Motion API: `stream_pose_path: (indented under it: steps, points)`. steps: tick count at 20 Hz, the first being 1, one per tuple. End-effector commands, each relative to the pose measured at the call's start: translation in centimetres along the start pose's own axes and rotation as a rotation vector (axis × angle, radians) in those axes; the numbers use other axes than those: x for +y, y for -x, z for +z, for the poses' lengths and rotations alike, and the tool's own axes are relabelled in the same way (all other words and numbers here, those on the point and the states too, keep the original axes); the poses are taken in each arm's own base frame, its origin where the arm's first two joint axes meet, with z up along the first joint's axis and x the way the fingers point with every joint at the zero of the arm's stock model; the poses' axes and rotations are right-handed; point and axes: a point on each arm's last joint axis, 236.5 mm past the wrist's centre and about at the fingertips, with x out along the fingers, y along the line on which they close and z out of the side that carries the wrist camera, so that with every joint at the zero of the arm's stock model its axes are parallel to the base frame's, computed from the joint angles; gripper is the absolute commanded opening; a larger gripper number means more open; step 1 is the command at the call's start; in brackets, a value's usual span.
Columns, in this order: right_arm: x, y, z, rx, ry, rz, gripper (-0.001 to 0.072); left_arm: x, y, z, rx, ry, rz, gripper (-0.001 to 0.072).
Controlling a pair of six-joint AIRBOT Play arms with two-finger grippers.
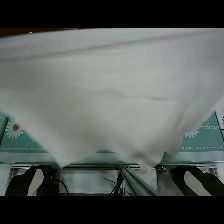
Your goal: Fold the shirts.
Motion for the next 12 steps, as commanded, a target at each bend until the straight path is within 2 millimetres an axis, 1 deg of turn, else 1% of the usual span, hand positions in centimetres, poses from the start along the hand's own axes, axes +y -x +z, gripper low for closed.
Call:
stream_pose_path:
  steps: [1,3,4,6,8,9,11,12]
  points:
    - [-1.5,-10.1,-1.0,0.162,-0.047,0.063,0.0018,4.7,-7.4,-4.3,0.215,0.115,-0.02,0.0025]
    - [-1.1,-15.9,-1.9,0.225,-0.063,0.151,0.0018,7.1,-11.7,-5.8,0.267,0.164,-0.032,0.0026]
    - [-0.8,-18.3,-2.5,0.253,-0.072,0.194,0.0018,8.1,-13.9,-6.6,0.29,0.195,-0.05,0.0026]
    - [-0.9,-23.1,-4.3,0.314,-0.103,0.242,0.0018,9.4,-17.9,-7.6,0.312,0.25,-0.102,0.0026]
    - [-1.5,-26.9,-6.4,0.379,-0.135,0.251,0.0018,11.0,-21.5,-8.7,0.335,0.295,-0.133,0.0026]
    - [-1.8,-28.5,-7.5,0.408,-0.148,0.253,0.0018,11.9,-23.3,-9.7,0.366,0.313,-0.134,0.0026]
    - [-2.2,-31.5,-9.6,0.457,-0.18,0.256,0.0019,12.9,-26.3,-12.1,0.444,0.351,-0.152,0.0026]
    - [-2.5,-32.9,-10.5,0.479,-0.207,0.253,0.0019,13.0,-27.9,-13.8,0.497,0.372,-0.166,0.0027]
